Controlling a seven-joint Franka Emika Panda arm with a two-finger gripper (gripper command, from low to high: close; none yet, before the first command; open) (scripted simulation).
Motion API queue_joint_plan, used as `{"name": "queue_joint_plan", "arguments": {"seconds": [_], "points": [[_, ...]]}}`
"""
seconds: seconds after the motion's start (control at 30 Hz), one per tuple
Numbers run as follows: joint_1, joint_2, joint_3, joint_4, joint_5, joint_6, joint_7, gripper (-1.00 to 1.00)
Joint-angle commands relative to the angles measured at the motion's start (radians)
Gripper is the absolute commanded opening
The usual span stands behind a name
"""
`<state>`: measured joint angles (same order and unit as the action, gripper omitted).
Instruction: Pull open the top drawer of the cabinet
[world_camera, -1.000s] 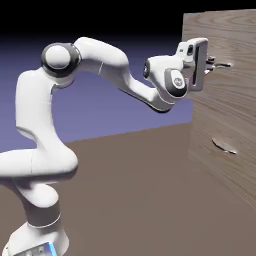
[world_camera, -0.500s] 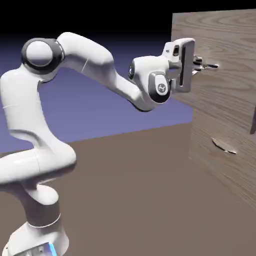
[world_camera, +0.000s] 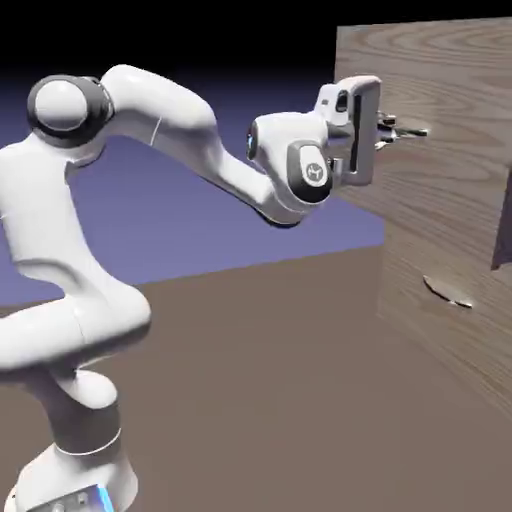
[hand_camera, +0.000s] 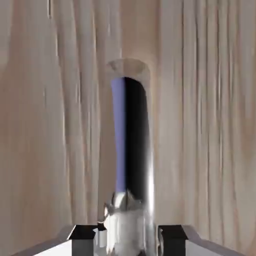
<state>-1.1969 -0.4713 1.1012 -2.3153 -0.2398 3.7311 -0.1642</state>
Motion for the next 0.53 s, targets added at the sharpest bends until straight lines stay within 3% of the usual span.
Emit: {"name": "queue_joint_plan", "arguments": {"seconds": [0.0,0.37,0.4,0.5], "points": [[0.035,-0.012,-0.036,-0.021,-0.009,0.003,0.010,-1.00],[0.414,-0.232,-0.434,-0.291,-0.170,-0.003,0.148,-1.00],[0.414,-0.232,-0.434,-0.291,-0.170,-0.003,0.148,1.00],[0.486,-0.291,-0.507,-0.345,-0.210,-0.024,0.169,1.00]]}}
